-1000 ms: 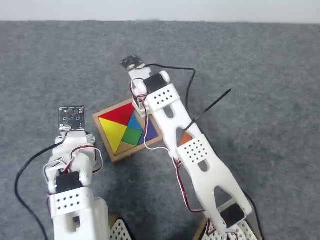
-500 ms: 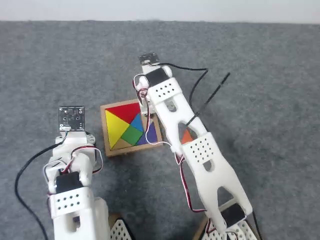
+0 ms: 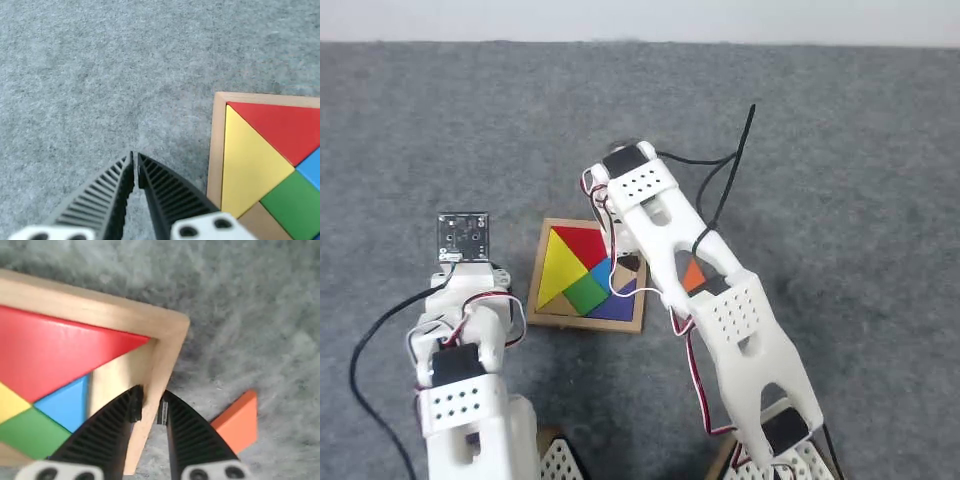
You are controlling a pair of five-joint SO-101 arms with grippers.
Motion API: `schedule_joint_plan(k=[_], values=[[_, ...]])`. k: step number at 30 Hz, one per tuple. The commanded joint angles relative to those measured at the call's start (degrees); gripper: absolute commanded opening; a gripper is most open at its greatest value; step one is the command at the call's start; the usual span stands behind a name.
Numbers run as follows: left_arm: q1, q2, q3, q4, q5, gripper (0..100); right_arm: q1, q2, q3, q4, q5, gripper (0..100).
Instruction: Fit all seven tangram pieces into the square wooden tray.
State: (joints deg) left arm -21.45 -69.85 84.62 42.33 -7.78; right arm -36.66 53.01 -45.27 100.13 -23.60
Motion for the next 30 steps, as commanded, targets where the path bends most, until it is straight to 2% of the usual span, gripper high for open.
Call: schedule_joint_plan(k=[1,5,12,21,24,30], values=[[-0.3,-1.1,-0.5,-1.3,-0.4,1,-1.8,-3.6,0.0,0.0,-2.3,9.9],[-0.3,-1.1,-0.5,-1.3,-0.4,1,-1.5,-5.3,-1.3,1.6,-2.3,19.0],[-0.3,-1.1,-0.5,-1.3,-0.4,1,2.3,-16.0,0.2,3.0,-2.3,19.4],[-0.3,-1.1,-0.5,-1.3,-0.4,1,5.8,-37.4,29.1,2.6,-3.3,19.4],[-0.3,-1.1,-0.5,-1.3,-0.4,1,5.8,-40.0,37.5,-0.6,-9.1,19.4],[-0.3,-1.1,-0.5,-1.3,-0.4,1,5.4,-36.0,45.2,-15.2,-18.1,19.4]])
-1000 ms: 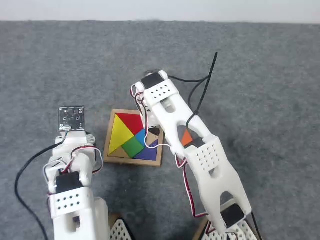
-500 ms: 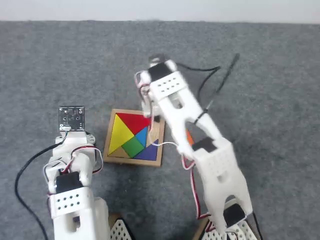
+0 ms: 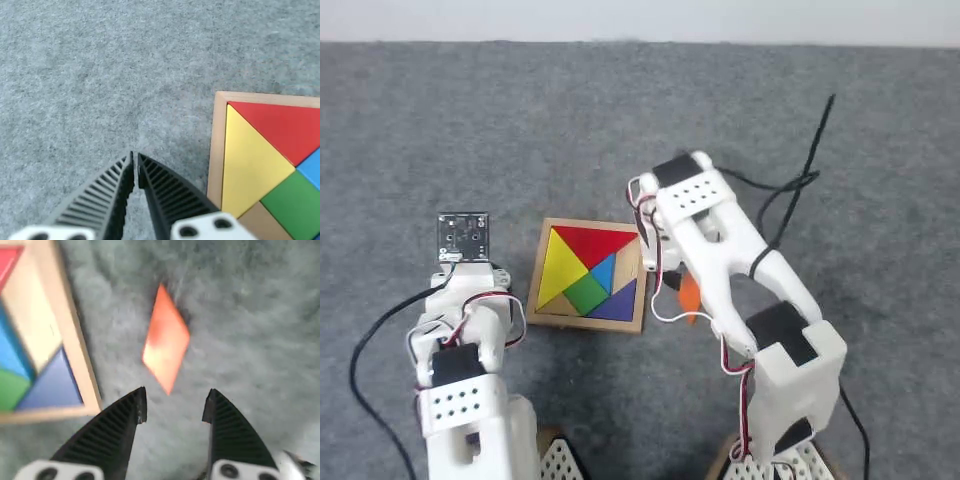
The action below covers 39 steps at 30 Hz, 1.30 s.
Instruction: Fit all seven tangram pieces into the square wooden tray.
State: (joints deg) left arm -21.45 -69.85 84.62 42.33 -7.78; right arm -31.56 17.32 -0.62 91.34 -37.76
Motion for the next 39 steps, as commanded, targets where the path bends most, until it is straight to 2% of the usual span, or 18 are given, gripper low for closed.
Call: schedule_joint_plan(k=[1,6,12,17,22,24,34,39], values=[[-0.3,-1.1,-0.5,-1.3,-0.4,1,0.4,1.3,0.5,-8.5,-5.3,19.4],[-0.3,-1.1,-0.5,-1.3,-0.4,1,1.7,7.7,-0.3,-12.1,-9.3,19.4],[-0.3,-1.1,-0.5,-1.3,-0.4,1,4.9,8.9,-2.3,-4.2,-9.4,19.4],[-0.3,-1.1,-0.5,-1.3,-0.4,1,6.4,11.7,-1.3,-4.7,-9.3,19.1],[-0.3,-1.1,-0.5,-1.2,-0.4,1,6.6,12.8,-2.3,-5.2,-8.7,6.1],[-0.3,-1.1,-0.5,-1.2,-0.4,1,6.8,12.8,-2.6,-4.6,-7.2,6.7],[-0.3,-1.1,-0.5,-1.2,-0.4,1,6.9,12.8,-10.2,7.9,-6.7,7.0],[-0.3,-1.1,-0.5,-1.2,-0.4,1,6.6,12.8,-14.2,11.2,-1.9,6.7]])
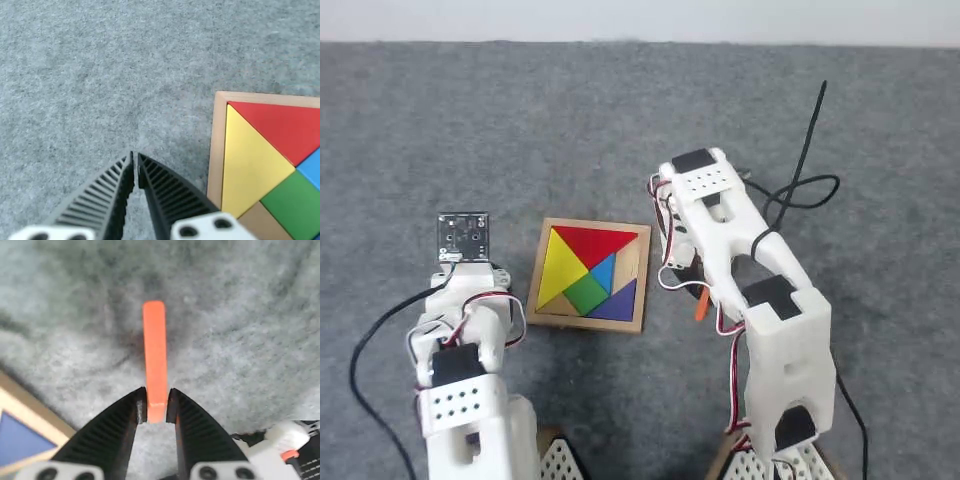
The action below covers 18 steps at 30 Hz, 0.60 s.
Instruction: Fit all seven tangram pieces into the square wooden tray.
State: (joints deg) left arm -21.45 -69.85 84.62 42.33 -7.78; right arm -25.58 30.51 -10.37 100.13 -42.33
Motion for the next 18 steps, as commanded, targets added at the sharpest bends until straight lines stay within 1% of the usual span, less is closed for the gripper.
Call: schedule_joint_plan(k=[1,7,11,15,18], values=[[-0.3,-1.1,-0.5,-1.2,-0.4,1,0.5,-0.4,-5.1,2.4,3.0,5.9],[-0.3,-1.1,-0.5,-1.2,-0.4,1,0.7,-0.5,-6.9,2.4,3.3,5.5],[-0.3,-1.1,-0.5,-1.2,-0.4,1,0.4,-0.6,-6.9,2.4,5.2,5.4],[-0.3,-1.1,-0.5,-1.2,-0.4,1,0.4,-3.9,-6.9,2.3,5.6,5.1],[-0.3,-1.1,-0.5,-1.2,-0.4,1,-0.1,-8.2,-7.0,1.9,8.2,0.3]])
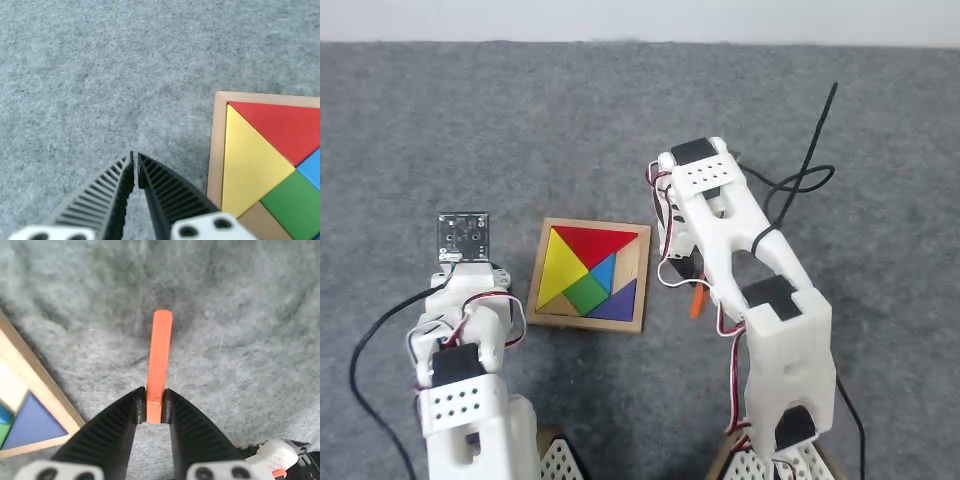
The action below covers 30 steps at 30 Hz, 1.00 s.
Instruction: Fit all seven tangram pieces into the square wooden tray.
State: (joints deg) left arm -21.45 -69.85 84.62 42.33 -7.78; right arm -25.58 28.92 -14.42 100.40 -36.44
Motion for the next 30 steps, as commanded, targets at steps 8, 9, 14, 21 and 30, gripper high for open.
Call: schedule_joint_plan(k=[8,9,14,21,30], values=[[-0.3,-1.1,-0.5,-1.2,-0.4,1,-4.7,-11.6,-2.9,-4.3,2.3,0.6],[-0.3,-1.1,-0.5,-1.2,-0.4,1,-5.8,-11.6,-2.9,-6.0,2.3,0.6],[-0.3,-1.1,-0.5,-1.2,-0.4,1,-10.4,-11.6,-2.5,-14.0,-1.8,0.6],[-0.3,-1.1,-0.5,-1.4,-0.5,1,-13.7,-12.3,-3.8,-16.3,-2.3,0.6],[-0.3,-1.1,-0.5,-1.4,-0.5,1,-16.4,-8.7,-0.6,-25.7,-2.4,0.6]])
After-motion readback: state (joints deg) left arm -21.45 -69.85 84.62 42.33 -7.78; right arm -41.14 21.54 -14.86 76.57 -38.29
